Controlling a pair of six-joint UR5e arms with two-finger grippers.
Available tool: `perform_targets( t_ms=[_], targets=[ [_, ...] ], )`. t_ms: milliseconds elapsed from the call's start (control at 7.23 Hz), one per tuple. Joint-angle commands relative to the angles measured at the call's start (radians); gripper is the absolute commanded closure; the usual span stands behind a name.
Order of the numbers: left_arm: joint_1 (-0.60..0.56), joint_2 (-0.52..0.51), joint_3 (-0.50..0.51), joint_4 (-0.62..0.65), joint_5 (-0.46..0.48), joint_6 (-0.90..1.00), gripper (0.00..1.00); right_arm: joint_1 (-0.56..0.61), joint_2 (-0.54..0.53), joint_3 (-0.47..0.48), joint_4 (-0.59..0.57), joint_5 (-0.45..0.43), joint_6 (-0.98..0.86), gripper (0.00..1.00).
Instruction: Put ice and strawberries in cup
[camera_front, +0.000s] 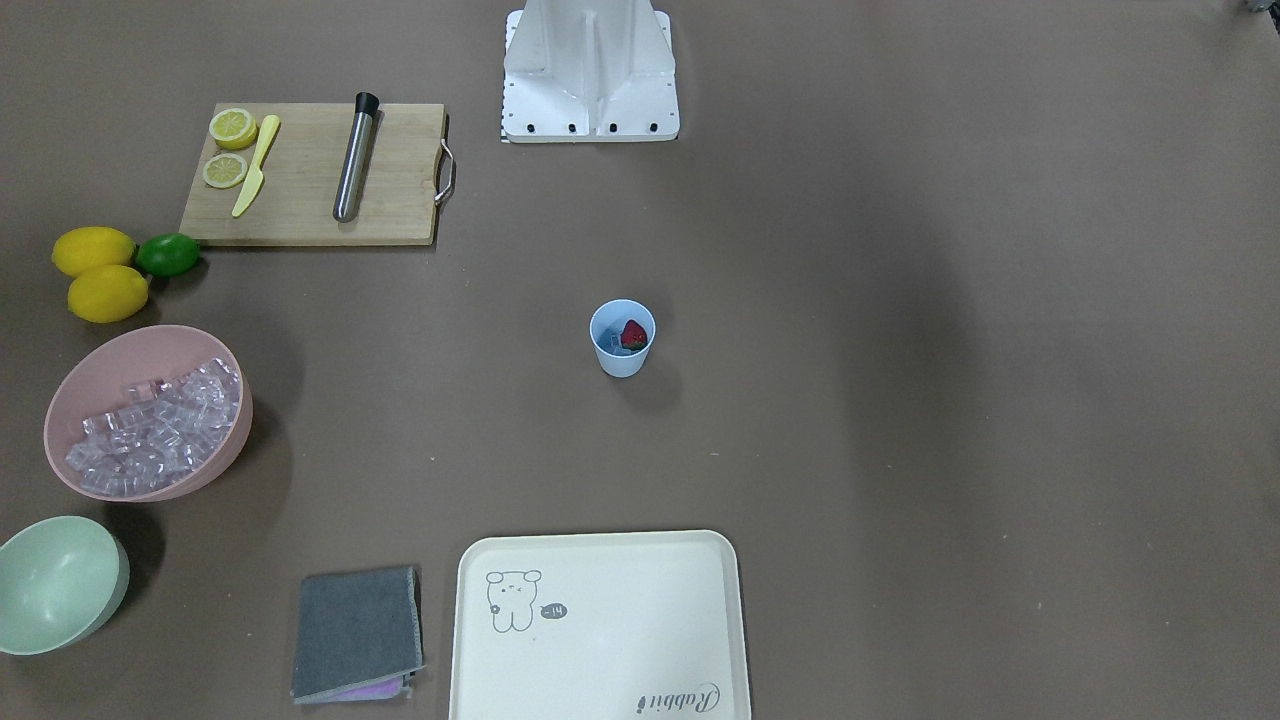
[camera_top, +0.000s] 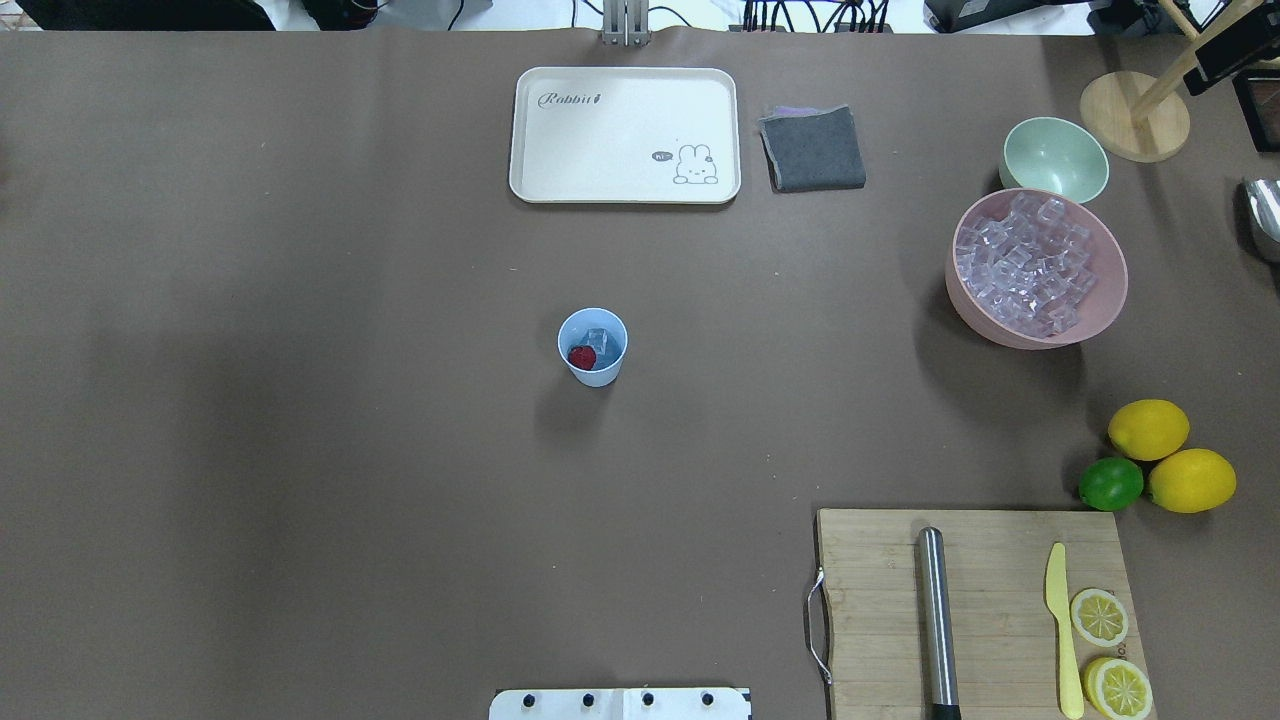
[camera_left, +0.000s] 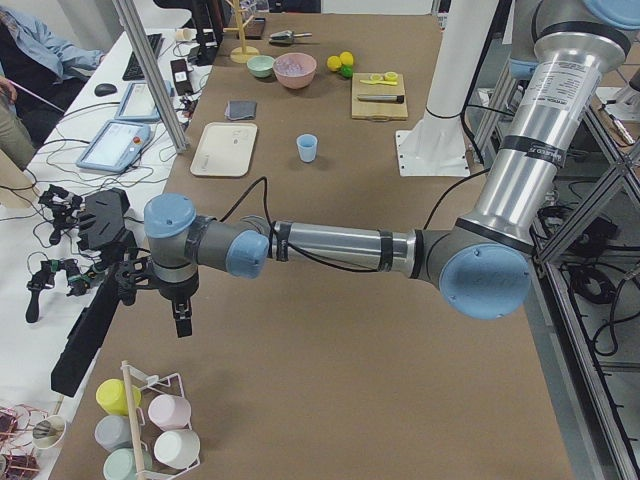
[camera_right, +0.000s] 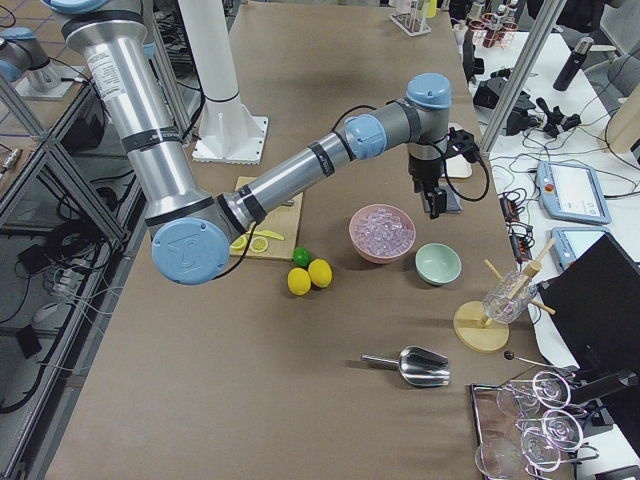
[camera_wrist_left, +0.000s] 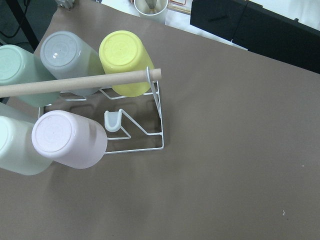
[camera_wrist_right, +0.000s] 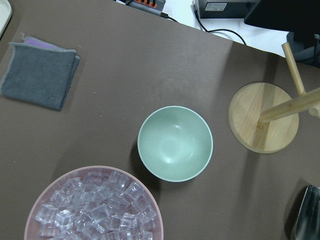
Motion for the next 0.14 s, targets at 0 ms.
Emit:
perform_targets(
  t_ms=[0],
  targets=[
    [-0.004,0.0,-0.023,0.003,-0.014,0.016,0.03,-0.031,-0.009,0.002,0.003,0.025,0.043,0.02]
  ],
)
